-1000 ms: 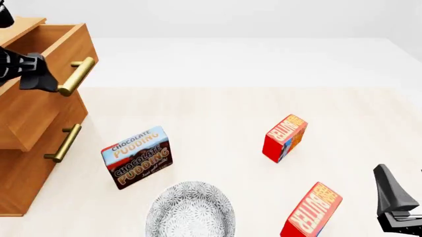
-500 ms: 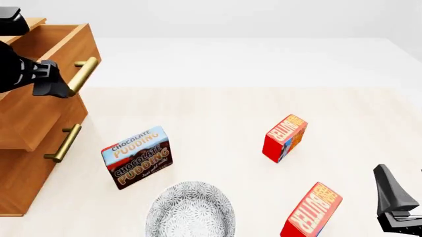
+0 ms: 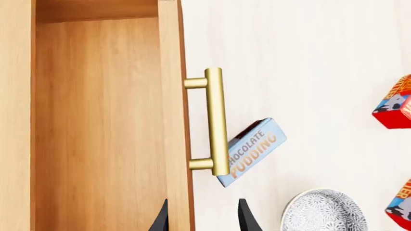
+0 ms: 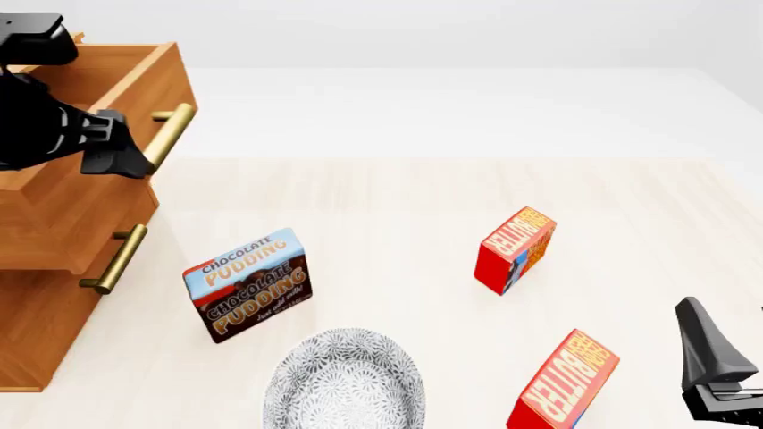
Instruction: Put the butter at the front in the top drawer of the cabinet and close it.
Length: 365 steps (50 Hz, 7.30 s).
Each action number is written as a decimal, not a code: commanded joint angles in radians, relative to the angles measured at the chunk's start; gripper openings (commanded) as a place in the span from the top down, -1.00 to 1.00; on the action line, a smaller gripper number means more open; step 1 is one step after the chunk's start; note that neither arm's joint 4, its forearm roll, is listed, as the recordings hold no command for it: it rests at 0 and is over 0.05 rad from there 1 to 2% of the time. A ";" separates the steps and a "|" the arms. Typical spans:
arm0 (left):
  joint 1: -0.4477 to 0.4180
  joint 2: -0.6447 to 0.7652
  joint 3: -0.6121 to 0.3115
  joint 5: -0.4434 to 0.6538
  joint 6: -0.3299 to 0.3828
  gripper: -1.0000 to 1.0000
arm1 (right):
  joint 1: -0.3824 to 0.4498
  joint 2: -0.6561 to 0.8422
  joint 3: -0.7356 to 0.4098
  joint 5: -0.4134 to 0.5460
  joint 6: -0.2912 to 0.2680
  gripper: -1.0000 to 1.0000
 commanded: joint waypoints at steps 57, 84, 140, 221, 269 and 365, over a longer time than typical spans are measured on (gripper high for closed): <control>-0.204 0.030 -0.002 -0.027 -0.056 -1.00 | 0.000 -0.001 0.001 0.000 0.000 -1.00; -0.286 0.050 -0.005 -0.050 -0.094 -1.00 | -0.001 -0.001 0.001 0.000 0.000 -1.00; -0.231 0.010 -0.138 0.065 0.023 -1.00 | -0.001 -0.001 0.001 0.000 0.001 -1.00; -0.605 0.077 -0.215 -0.240 0.359 -1.00 | 0.000 -0.001 0.001 0.000 0.000 -1.00; -0.723 0.573 -0.489 -0.420 0.260 -1.00 | 0.001 -0.002 0.001 -0.002 -0.002 -1.00; -0.762 0.974 -0.564 -0.715 0.003 -1.00 | 0.002 -0.002 0.001 -0.003 -0.003 -1.00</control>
